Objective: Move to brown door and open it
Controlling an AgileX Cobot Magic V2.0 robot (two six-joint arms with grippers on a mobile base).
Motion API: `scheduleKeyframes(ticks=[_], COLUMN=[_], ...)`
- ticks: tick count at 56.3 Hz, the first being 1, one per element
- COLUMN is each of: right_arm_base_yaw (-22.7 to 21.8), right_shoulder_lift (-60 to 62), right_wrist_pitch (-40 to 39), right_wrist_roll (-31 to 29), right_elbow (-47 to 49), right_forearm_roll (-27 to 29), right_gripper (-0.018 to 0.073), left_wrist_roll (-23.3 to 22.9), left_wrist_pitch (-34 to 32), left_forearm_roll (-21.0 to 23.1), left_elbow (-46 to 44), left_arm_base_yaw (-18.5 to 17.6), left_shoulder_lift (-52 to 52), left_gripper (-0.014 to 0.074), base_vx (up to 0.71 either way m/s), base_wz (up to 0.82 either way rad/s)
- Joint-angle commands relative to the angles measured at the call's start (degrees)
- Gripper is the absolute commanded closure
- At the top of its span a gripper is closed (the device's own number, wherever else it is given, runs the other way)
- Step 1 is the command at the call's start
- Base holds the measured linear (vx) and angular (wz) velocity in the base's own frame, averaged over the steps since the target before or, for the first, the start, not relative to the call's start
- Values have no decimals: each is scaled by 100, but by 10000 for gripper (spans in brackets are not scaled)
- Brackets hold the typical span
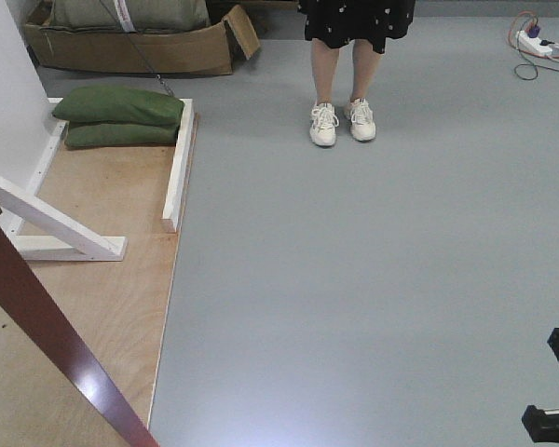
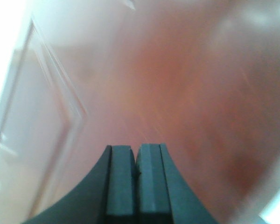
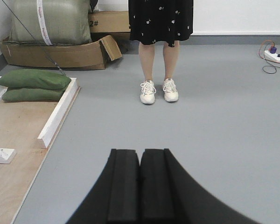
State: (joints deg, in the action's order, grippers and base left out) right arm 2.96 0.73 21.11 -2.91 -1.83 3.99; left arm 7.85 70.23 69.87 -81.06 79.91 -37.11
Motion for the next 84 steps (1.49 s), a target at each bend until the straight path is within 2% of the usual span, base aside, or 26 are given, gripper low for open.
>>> scheduleKeyframes(ticks=[1,6,18,23,26,35,41,46,49,58,71,84], right_arm_base_yaw=[13,13,13,13,13,13,13,13,13,13,13,13], right_shoulder_lift=[32,32,32,32,32,32,32,32,32,32,32,32], right_wrist_pitch=[-446,-446,-446,-446,-446,-446,-446,-446,-446,-446,-446,-446], right_wrist_roll=[-37,-37,-37,-37,-37,-37,-37,-37,-37,-37,-37,-37], right_elbow=[-25,-25,-25,-25,-25,-25,-25,-25,-25,-25,-25,-25], right_forearm_roll=[-19,-19,-19,-19,-19,-19,-19,-19,-19,-19,-19,-19], right_gripper=[559,559,559,559,559,559,559,559,559,559,559,559], left_wrist_roll=[47,162,1257,1532,1683,2415,2978,3305,3444,3494,3494,3509], left_wrist_pitch=[-584,-456,-544,-625,-717,-1241,-1638,-1981,-2138,-2565,-2783,-3191], left_forearm_roll=[369,456,1051,1065,1065,1076,1061,1030,996,706,-66,-201], left_elbow=[-107,-107,-107,-107,-107,-107,-107,-107,-107,-107,-107,-107], left_arm_base_yaw=[-37,-37,-43,-71,-241,-1224,-2083,-2859,-3193,-4058,-5140,-6107], left_shoulder_lift=[-227,-390,-832,-1051,-1207,-1635,-1828,-1909,-1926,-1962,-1988,-2154], left_gripper=[520,519,510,505,502,492,490,487,486,482,476,475], base_vx=[0,0,0,0,0,0,0,0,0,0,0,0], base_wz=[0,0,0,0,0,0,0,0,0,0,0,0])
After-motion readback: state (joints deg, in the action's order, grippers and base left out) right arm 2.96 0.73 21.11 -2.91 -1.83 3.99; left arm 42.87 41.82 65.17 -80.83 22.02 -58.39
